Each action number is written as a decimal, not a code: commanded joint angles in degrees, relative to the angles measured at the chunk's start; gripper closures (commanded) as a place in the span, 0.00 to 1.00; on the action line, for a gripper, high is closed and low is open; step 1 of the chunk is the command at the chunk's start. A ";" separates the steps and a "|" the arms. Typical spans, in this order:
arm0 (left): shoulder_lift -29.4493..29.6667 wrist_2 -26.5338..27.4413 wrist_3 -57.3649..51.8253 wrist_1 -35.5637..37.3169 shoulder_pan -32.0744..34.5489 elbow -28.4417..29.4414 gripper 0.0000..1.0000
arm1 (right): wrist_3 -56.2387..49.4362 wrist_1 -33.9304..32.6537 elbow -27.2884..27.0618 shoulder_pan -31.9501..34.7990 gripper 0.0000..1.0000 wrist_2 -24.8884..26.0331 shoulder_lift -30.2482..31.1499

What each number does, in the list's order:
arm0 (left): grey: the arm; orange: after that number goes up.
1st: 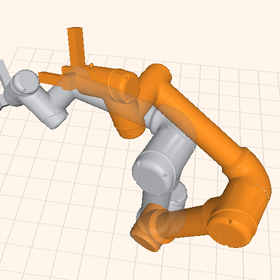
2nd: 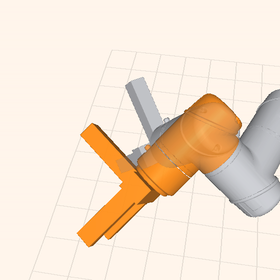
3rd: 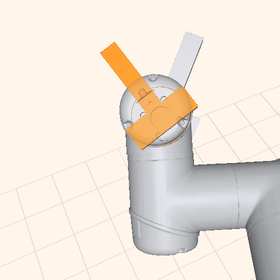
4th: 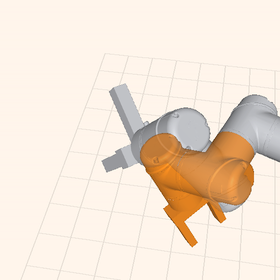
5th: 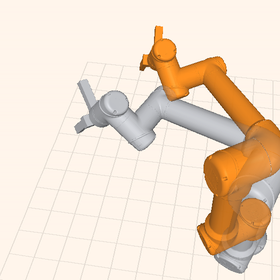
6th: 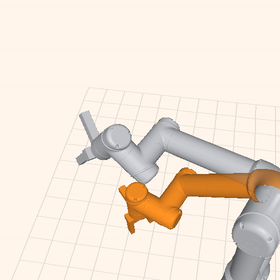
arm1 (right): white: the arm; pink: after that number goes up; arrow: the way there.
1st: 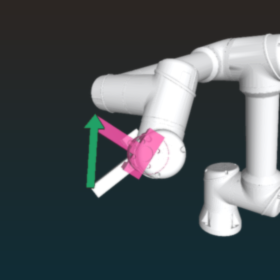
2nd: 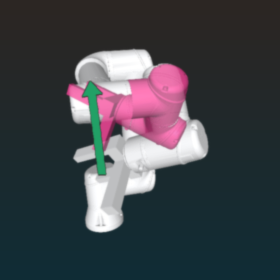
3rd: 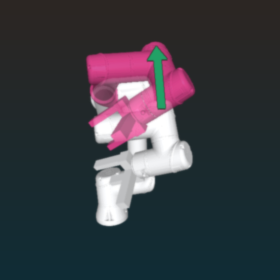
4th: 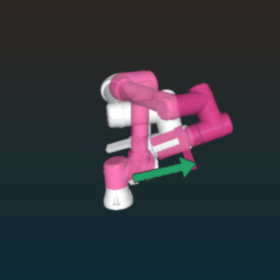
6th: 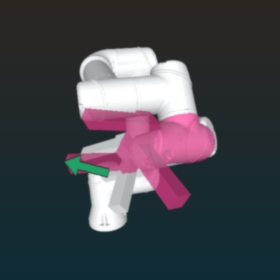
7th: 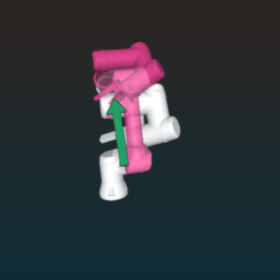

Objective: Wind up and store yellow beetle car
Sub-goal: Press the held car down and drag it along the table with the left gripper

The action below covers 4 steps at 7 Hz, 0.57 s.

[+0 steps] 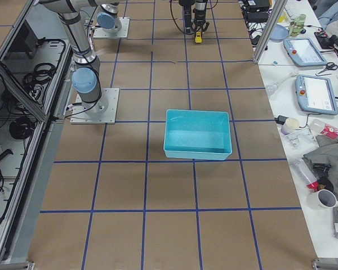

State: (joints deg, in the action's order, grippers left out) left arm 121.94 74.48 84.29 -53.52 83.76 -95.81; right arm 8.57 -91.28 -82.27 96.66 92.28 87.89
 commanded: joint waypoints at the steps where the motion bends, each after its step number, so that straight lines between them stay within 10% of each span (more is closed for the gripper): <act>1: 0.06 0.67 -0.53 -1.31 -2.10 0.27 1.00 | -0.04 -0.04 -0.08 0.02 0.00 -0.09 0.00; 4: -0.20 -0.82 -4.12 -3.42 -5.53 0.36 1.00 | 0.05 -0.13 0.01 0.10 0.00 -0.09 0.00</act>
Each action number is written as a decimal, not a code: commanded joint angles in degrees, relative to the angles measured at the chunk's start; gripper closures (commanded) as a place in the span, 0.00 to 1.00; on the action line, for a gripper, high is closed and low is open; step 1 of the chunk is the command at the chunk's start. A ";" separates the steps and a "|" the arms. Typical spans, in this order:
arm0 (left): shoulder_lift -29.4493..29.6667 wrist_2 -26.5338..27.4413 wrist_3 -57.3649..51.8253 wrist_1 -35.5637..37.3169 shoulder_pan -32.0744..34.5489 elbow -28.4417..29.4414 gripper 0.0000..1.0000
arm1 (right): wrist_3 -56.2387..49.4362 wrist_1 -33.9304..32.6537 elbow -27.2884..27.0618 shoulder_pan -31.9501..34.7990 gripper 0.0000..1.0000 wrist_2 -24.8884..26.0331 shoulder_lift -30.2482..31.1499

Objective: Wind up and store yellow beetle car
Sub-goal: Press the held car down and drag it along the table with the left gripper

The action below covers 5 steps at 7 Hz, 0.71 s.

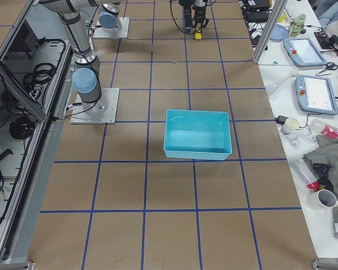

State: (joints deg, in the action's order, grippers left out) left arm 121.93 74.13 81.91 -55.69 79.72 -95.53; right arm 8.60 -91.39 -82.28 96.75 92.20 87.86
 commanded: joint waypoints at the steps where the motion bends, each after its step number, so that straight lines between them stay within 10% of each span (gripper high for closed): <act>1: -0.21 -0.48 -3.14 -1.52 -2.37 -0.01 1.00 | 0.01 -0.01 0.01 0.10 0.00 0.00 -0.06; 5: -0.55 -0.39 -10.88 -2.66 -6.15 -0.45 1.00 | 0.01 0.07 0.01 -0.07 0.00 0.00 0.03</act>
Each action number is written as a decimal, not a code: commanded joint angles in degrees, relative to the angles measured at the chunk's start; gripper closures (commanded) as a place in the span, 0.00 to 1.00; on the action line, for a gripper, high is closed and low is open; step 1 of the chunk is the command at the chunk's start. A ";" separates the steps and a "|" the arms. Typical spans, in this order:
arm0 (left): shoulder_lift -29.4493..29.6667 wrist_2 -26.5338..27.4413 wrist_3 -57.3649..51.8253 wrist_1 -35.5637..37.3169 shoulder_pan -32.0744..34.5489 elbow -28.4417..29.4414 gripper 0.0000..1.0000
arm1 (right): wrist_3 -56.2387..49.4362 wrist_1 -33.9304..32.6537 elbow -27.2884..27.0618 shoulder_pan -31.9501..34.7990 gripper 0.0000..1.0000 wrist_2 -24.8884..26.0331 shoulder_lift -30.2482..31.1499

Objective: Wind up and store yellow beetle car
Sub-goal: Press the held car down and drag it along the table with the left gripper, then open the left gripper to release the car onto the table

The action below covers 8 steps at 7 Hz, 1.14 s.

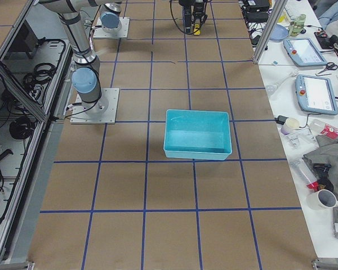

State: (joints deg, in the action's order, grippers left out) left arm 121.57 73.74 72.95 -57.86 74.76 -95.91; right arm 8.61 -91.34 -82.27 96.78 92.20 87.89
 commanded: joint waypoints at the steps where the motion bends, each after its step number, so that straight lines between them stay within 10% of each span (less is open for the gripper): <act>1: -0.11 0.00 -3.50 -0.68 -1.72 -0.15 1.00 | 0.00 -0.06 0.00 -0.02 0.00 0.00 -0.17; 5: -0.19 0.09 -6.95 -2.51 -4.45 -0.15 1.00 | 0.00 -0.06 0.00 -0.10 0.00 0.00 -0.17; 6: -1.06 0.52 -5.64 -1.92 -4.45 -0.06 0.29 | 0.00 -0.06 0.00 -0.10 0.00 0.00 -0.09; 8: -2.38 0.53 -5.54 -2.08 -3.14 -0.06 0.03 | 0.00 -0.06 0.00 -0.10 0.00 0.00 -0.17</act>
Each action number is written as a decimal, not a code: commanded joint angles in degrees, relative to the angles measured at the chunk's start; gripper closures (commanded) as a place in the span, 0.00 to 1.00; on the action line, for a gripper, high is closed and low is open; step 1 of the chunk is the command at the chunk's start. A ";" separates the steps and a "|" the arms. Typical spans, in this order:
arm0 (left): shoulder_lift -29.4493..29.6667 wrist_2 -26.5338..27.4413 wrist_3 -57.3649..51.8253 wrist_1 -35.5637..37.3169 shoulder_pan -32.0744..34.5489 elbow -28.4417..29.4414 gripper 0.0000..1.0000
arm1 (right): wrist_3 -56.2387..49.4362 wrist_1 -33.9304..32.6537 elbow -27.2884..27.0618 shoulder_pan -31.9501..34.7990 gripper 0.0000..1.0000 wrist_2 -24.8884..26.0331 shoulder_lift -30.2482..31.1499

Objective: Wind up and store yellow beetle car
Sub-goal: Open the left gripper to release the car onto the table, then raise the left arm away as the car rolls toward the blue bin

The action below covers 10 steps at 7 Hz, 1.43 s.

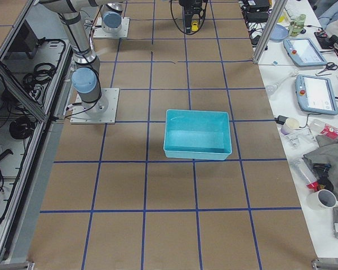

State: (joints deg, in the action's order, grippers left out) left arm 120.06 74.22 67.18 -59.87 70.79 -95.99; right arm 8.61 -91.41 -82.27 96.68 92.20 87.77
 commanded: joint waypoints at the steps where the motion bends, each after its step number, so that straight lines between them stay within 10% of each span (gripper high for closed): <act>1: -2.97 -0.13 0.32 -1.03 1.36 0.27 0.02 | 0.00 0.09 0.00 0.00 0.00 0.00 0.03; 4: -10.97 0.31 -7.00 -8.32 1.63 0.97 0.10 | 0.00 0.00 0.00 0.09 0.00 0.00 0.03; 10: -18.10 19.03 -50.52 -29.60 2.95 18.81 0.00 | 0.09 0.09 0.00 0.09 0.00 0.00 0.03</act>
State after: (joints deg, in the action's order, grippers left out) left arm 103.37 92.06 23.17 -88.63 73.68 -78.40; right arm 8.63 -91.32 -82.27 96.74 92.20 87.80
